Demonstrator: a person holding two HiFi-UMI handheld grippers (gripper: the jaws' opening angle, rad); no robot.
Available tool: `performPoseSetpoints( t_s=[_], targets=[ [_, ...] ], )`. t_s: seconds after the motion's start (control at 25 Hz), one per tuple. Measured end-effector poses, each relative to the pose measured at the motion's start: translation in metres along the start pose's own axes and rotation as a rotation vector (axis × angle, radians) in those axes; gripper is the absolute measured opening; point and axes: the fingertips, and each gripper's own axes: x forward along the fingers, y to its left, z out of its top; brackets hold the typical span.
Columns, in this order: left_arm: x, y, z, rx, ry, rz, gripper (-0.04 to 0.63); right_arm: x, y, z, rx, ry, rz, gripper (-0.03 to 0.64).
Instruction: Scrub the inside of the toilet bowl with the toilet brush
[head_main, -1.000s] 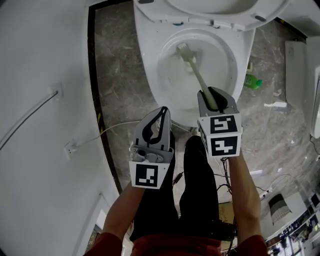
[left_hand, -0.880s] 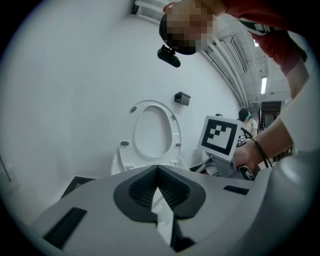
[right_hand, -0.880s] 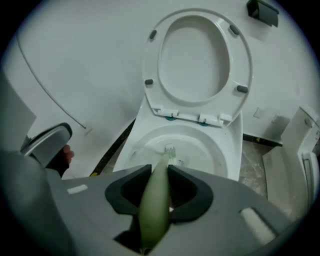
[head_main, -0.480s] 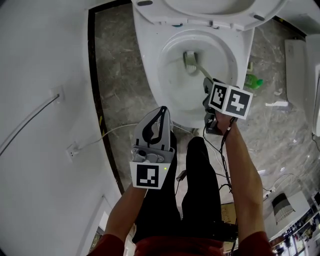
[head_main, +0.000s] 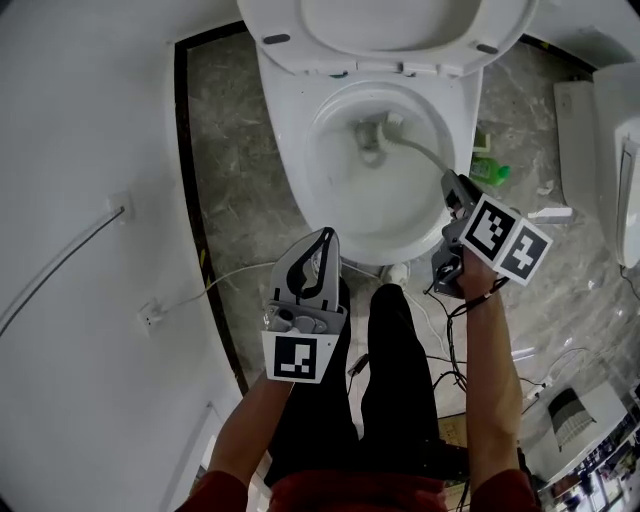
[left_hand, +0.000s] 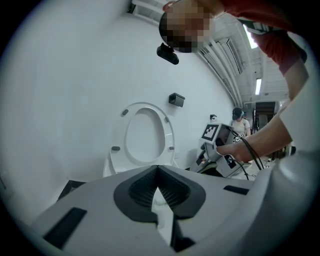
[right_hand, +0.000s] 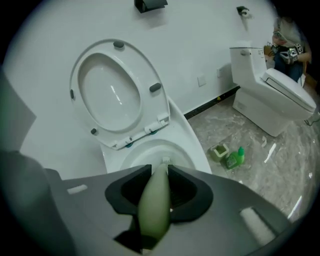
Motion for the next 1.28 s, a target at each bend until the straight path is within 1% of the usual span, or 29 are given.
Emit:
performPoseSetpoints(
  t_s=[0.08, 0.24, 0.36, 0.44, 0.56, 0.72, 0.88, 1.08, 1.28],
  targets=[
    [0.000, -0.002, 0.009, 0.001, -0.006, 0.004, 0.005, -0.010, 0.005, 0.000, -0.061, -0.006, -0.002, 0.115],
    [-0.001, -0.010, 0.033, 0.005, -0.015, -0.004, 0.005, -0.038, 0.020, 0.001, -0.242, -0.048, -0.017, 0.114],
    [-0.008, -0.012, 0.063, -0.005, -0.033, 0.009, 0.005, -0.071, 0.038, 0.005, -0.348, -0.086, -0.006, 0.114],
    [-0.013, -0.012, 0.088, -0.015, -0.051, 0.025, 0.005, -0.099, 0.052, 0.011, -0.394, -0.115, 0.012, 0.115],
    [-0.025, -0.011, 0.133, -0.039, -0.074, 0.063, 0.005, -0.149, 0.075, 0.022, -0.417, -0.162, 0.040, 0.114],
    [-0.048, -0.011, 0.200, -0.080, -0.075, 0.117, 0.005, -0.227, 0.110, 0.039, -0.423, -0.241, 0.085, 0.115],
    [-0.067, -0.019, 0.266, -0.113, -0.121, 0.126, 0.005, -0.305, 0.133, 0.063, -0.469, -0.358, 0.094, 0.115],
    [-0.088, -0.024, 0.343, -0.081, -0.205, 0.126, 0.005, -0.381, 0.153, 0.114, -0.522, -0.537, 0.086, 0.115],
    [-0.105, -0.023, 0.405, -0.023, -0.287, 0.135, 0.005, -0.447, 0.179, 0.170, -0.567, -0.738, 0.077, 0.115]
  ],
)
